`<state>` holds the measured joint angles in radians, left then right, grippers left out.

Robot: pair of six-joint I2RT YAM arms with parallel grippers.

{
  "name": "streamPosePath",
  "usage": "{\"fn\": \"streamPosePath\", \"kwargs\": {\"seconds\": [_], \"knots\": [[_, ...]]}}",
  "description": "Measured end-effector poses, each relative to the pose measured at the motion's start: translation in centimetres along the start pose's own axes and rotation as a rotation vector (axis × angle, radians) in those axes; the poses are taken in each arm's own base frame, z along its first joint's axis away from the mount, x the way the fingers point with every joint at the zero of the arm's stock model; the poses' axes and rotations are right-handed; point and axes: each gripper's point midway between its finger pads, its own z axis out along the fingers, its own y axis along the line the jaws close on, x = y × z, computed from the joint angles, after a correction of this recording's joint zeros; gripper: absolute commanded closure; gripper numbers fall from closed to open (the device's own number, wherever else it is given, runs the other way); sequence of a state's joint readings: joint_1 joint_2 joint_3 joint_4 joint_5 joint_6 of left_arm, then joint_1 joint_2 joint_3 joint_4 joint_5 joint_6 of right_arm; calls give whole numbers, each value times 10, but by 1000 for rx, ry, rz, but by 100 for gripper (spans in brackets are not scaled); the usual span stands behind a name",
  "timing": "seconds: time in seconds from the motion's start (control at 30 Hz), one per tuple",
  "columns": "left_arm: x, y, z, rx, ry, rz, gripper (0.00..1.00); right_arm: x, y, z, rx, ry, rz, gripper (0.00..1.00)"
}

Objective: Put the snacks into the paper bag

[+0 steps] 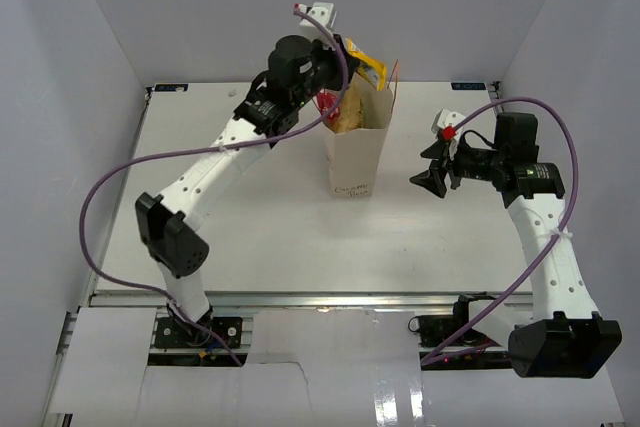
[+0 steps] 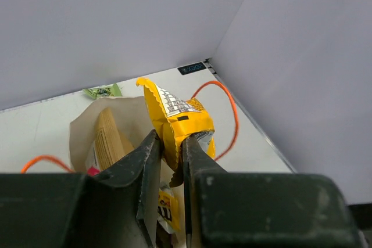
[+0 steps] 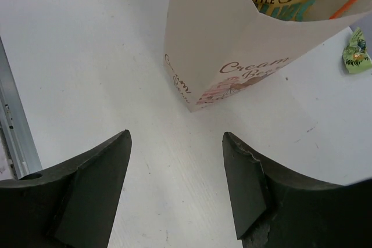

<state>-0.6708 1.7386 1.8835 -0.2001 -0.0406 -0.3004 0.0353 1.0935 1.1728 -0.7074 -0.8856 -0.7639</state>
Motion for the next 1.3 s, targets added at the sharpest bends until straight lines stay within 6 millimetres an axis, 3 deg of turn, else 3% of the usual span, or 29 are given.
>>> {"fn": "streamPosePath", "kwargs": {"seconds": [0.2, 0.33, 0.4, 0.43, 0.47, 0.57, 0.7, 0.83, 0.9, 1.0, 1.23, 1.3], "knots": [[73, 23, 67, -57, 153, 74, 98, 17, -18, -1, 102, 46, 64, 32], [121, 42, 80, -110, 270, 107, 87, 33, -44, -3, 224, 73, 145, 35], [132, 46, 78, -121, 308, 114, 79, 38, -57, -2, 270, 74, 176, 36], [133, 46, 77, -123, 314, 116, 73, 41, -63, 0, 289, 74, 195, 37], [130, 45, 77, -120, 311, 116, 57, 43, -71, 2, 313, 73, 223, 37], [120, 40, 77, -99, 290, 119, 28, 59, -95, 13, 377, 83, 330, 38], [109, 30, 73, -65, 275, 105, 16, 85, -143, 35, 475, 120, 542, 38], [90, 20, 66, -34, 246, 101, 13, 97, -220, 75, 541, 110, 750, 39], [78, 16, 52, -21, 233, 98, 13, 101, -255, 99, 553, 79, 822, 39], [61, 12, 11, -13, 213, 89, 11, 124, -279, 137, 555, 69, 928, 38], [31, 23, -134, -79, 68, -7, 6, 171, -290, 225, 508, 1, 1126, 43], [34, 31, -160, -112, 30, -57, 6, 176, -301, 246, 514, -52, 1161, 46]]}}
